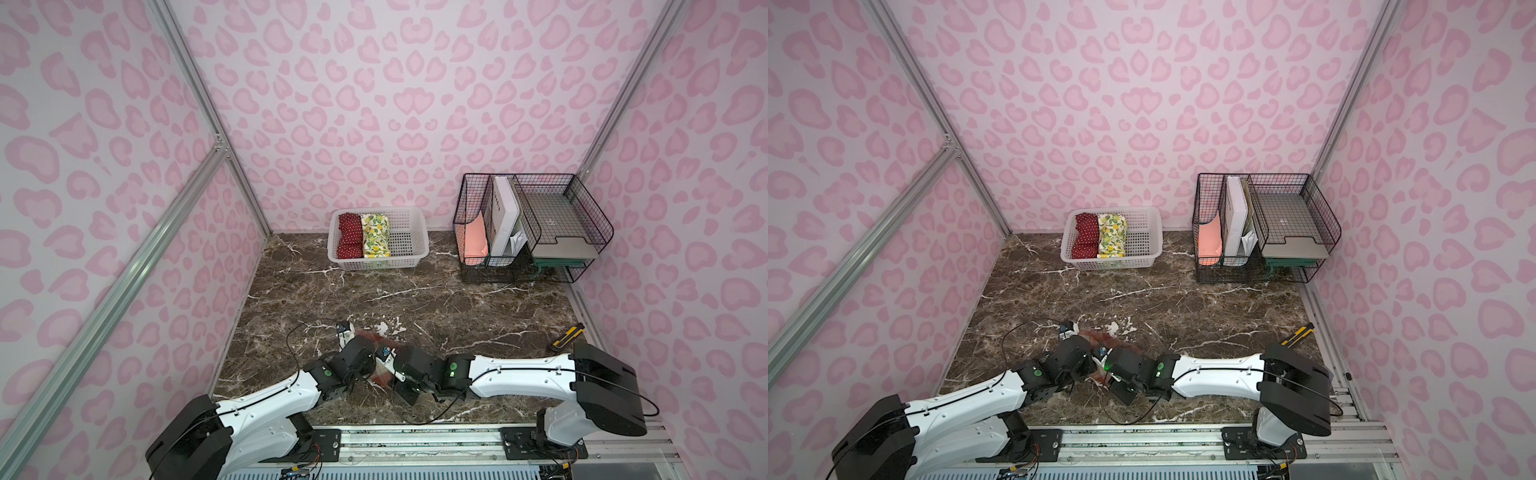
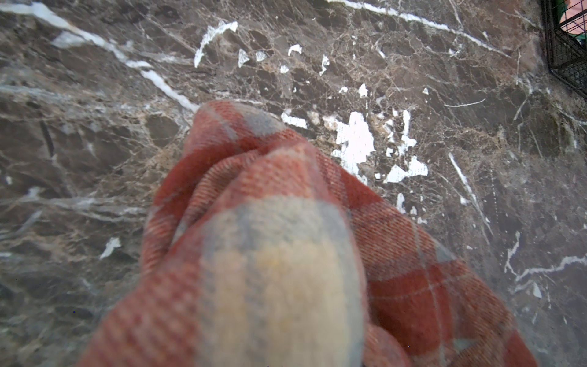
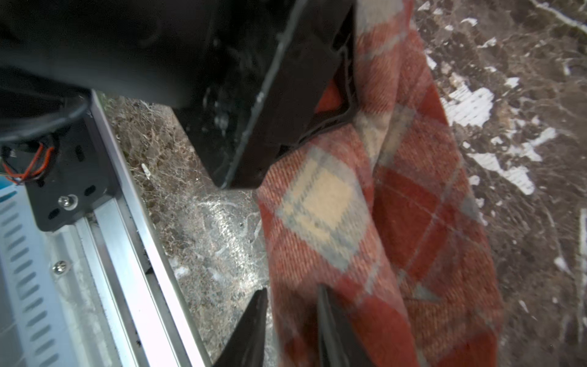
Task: Roll up the skirts
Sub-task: Roll the skirt at the center of the board.
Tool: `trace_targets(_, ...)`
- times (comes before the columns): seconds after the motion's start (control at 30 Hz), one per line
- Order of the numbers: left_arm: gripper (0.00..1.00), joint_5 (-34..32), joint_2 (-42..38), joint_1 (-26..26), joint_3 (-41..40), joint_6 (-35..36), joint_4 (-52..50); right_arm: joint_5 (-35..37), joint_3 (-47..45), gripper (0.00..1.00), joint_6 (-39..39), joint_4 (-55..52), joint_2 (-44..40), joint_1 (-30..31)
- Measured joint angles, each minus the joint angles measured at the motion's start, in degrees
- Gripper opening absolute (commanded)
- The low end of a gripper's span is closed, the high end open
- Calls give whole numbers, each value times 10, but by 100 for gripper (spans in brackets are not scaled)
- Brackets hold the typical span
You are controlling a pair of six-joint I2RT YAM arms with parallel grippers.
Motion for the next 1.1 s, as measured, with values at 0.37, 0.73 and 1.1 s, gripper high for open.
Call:
trace_targets(0.37, 0, 6, 14, 8, 1, 14, 21, 65, -2, 55, 0, 26, 47, 16)
trace_targets(0.73, 37, 16, 5, 34, 3, 35, 30, 59, -10, 0, 55, 78, 84, -6)
trace_targets(1.1, 98, 45, -25, 88, 75, 94, -55, -416, -36, 0, 131, 200, 120, -228)
